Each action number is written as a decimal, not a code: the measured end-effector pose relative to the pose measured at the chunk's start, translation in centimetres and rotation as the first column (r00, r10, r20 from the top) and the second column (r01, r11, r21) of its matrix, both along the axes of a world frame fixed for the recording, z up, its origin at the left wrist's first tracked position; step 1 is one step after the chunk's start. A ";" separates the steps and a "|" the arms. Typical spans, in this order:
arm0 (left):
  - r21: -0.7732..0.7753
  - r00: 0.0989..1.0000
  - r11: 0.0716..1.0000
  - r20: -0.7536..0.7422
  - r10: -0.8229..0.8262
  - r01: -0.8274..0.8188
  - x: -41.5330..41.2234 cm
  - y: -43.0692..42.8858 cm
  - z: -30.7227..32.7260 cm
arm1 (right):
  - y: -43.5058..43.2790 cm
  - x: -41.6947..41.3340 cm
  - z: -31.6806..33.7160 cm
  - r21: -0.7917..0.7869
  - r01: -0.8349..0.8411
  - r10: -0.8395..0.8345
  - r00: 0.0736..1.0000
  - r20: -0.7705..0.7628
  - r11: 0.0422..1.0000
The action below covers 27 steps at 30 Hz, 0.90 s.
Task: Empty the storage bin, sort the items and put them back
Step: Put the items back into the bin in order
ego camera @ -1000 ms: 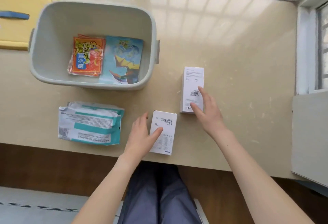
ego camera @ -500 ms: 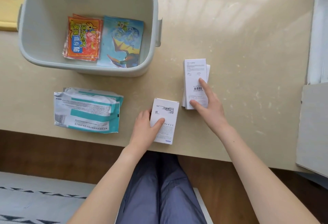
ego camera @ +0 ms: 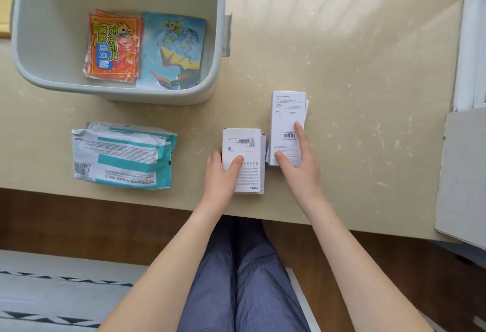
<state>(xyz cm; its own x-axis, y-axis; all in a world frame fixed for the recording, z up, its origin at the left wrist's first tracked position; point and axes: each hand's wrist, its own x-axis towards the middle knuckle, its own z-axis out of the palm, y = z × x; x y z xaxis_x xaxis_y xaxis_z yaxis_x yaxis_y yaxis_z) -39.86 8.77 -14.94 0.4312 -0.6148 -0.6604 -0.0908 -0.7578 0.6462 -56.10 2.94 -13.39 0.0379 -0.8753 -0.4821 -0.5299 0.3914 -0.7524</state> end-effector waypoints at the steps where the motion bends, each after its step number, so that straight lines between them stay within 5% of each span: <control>1: -0.003 1.000 1.000 0.012 -0.017 0.017 -0.3 -0.2 0.0 | 0.1 0.1 0.0 0.005 0.005 -0.005 1.000 -0.001 1.000; 9: -0.034 0.999 0.998 0.013 -0.053 0.053 -0.8 -0.3 -0.1 | 0.1 0.0 0.1 0.026 0.032 -0.033 0.999 0.031 0.999; 15: -0.068 0.973 0.991 -0.211 0.095 -0.111 0.6 -0.7 1.2 | -0.5 -0.5 0.7 0.052 0.010 -0.012 0.999 0.040 0.999; 27: -0.096 0.899 0.960 -0.386 0.207 -0.262 2.3 -1.6 9.5 | -1.3 -0.7 8.9 -0.006 0.066 -0.060 0.935 0.349 0.998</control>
